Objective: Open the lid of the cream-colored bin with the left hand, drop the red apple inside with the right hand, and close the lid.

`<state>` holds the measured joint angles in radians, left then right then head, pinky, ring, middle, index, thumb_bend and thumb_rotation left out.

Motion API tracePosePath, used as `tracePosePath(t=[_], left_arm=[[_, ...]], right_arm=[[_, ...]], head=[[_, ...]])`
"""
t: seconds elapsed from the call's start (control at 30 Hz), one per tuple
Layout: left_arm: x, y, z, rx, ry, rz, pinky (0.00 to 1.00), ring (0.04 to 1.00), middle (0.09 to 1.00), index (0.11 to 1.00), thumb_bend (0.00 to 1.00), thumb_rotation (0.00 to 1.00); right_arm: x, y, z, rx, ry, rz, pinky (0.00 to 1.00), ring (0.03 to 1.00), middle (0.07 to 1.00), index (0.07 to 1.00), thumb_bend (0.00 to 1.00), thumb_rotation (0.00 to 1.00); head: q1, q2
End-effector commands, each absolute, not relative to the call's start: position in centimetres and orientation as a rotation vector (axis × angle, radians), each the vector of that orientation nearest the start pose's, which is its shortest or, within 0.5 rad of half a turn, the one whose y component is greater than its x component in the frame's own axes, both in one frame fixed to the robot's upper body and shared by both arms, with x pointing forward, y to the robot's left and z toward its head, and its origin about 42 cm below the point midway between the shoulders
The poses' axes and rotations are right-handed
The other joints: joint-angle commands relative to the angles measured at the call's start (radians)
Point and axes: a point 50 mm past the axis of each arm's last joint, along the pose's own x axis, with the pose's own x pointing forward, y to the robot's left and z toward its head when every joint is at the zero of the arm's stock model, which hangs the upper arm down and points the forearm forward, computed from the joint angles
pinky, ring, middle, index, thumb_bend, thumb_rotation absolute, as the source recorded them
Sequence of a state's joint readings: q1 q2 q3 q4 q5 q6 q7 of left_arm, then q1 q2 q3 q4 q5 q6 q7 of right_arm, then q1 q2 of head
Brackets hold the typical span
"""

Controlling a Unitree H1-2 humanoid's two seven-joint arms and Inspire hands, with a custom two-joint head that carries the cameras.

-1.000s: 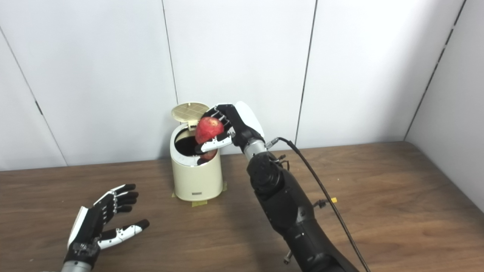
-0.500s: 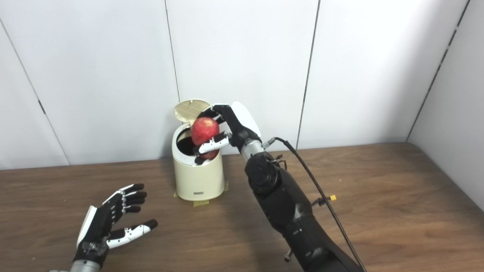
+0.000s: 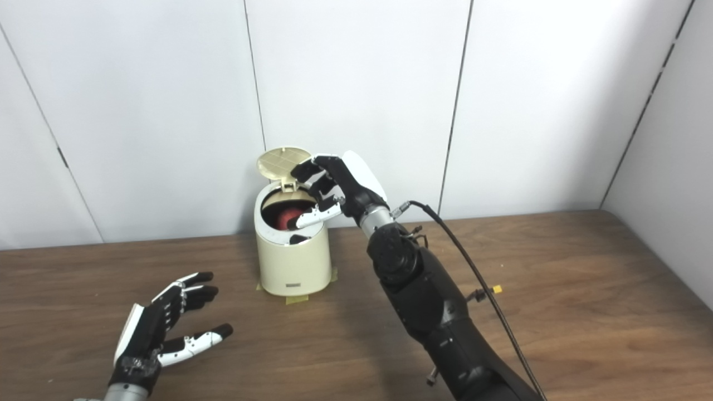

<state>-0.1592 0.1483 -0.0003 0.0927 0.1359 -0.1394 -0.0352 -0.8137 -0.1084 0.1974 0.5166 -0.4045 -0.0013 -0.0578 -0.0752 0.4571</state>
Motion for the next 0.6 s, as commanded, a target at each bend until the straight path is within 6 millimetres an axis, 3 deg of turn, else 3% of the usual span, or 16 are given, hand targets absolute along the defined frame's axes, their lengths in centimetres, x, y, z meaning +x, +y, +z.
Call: tracePosePath(t=[0.0, 0.3, 0.57], left_arm=[[33.9, 24.3, 13.5, 0.282, -0.241, -0.075, 0.78, 0.742, 0.712, 0.794, 0.79, 0.07], [33.9, 24.2, 13.4, 0.274, -0.238, -0.078, 0.78, 0.746, 0.716, 0.795, 0.8, 0.08], [34.0, 24.2, 13.5, 0.274, -0.245, -0.08, 0.78, 0.74, 0.717, 0.792, 0.8, 0.08]], right_arm=[[50.4, -12.7, 29.1, -0.642, -0.418, 0.184, 0.53, 0.724, 0.836, 0.783, 0.9, 0.11], [48.8, -13.8, 29.3, -0.617, -0.469, 0.171, 0.52, 0.685, 0.778, 0.742, 0.88, 0.06], [45.7, -18.6, 27.3, -0.55, -0.519, 0.071, 0.48, 0.606, 0.697, 0.687, 0.88, 0.14]], head=[[-0.001, 0.001], [0.002, 0.001], [0.019, 0.0]])
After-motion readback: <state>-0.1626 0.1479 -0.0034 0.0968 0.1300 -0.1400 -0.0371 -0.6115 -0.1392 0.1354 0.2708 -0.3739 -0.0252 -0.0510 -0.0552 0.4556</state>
